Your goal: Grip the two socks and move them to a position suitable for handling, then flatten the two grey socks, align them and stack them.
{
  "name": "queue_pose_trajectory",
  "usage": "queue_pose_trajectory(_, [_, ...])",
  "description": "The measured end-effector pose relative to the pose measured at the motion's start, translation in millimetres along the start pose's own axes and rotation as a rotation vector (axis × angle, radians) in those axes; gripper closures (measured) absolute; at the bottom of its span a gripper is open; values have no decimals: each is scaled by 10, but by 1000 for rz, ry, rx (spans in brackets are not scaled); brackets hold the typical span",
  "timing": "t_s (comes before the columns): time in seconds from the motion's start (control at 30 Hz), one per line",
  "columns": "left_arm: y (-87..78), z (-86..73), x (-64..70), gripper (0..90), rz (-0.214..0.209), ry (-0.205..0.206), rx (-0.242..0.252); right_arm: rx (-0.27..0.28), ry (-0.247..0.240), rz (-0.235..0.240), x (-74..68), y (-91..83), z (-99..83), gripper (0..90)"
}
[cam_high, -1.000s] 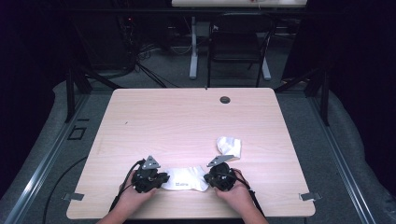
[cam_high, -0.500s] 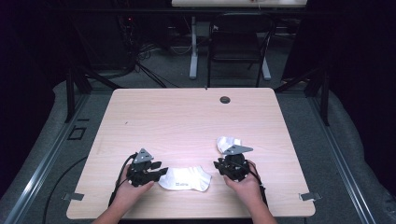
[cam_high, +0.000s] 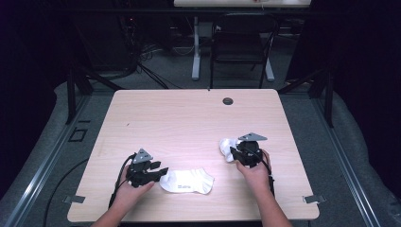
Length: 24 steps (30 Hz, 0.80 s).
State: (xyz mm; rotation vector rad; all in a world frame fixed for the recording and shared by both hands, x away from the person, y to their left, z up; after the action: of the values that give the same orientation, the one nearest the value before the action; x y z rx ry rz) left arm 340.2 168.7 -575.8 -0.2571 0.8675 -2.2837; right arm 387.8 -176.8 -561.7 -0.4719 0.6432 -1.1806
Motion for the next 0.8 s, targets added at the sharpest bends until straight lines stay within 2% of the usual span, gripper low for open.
queue_pose_trajectory(0.03, [6, 11, 3, 538, -2, -3, 8, 0, 0, 0, 0, 0, 0, 679])
queue_pose_trajectory(0.07, [21, 14, 2, 520, -1, 2, 7, 1, 23, -16, 34, 52, 4, 673])
queue_pose_trajectory(0.17, [46, 8, -4, 504, -3, 4, 3, -10, 34, -30, 72, 125, -4, 670])
queue_pose_trajectory(0.43, [35, 9, -3, 496, -5, -1, 16, -41, 34, -35, 82, 267, -37, 685])
queue_pose_trajectory(0.53, [33, 11, 0, 496, -6, 1, 17, -71, 15, -31, 54, 314, -66, 709])
queue_pose_trajectory(0.67, [43, 10, -6, 497, -10, 1, 12, -85, 1, -22, 17, 344, -86, 731])
queue_pose_trajectory(0.73, [44, 10, -1, 497, -10, 3, 13, -101, -23, -19, -16, 378, -116, 762])
queue_pose_trajectory(0.8, [44, 10, -1, 497, -10, 3, 13, -93, -33, -17, -34, 389, -126, 770])
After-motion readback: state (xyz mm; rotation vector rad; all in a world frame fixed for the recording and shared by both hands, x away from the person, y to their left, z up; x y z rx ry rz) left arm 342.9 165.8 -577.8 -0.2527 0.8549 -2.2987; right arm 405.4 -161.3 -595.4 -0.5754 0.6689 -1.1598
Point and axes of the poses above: each handheld gripper's, and its own axes: y roughly forward along the jaws, z roughly out of its top, x roughly to its right, the point moved 3 cm from there along y, roughly forward along the jaws, and after that the axes turned 13 degrees about y, right-handed, at the moved point
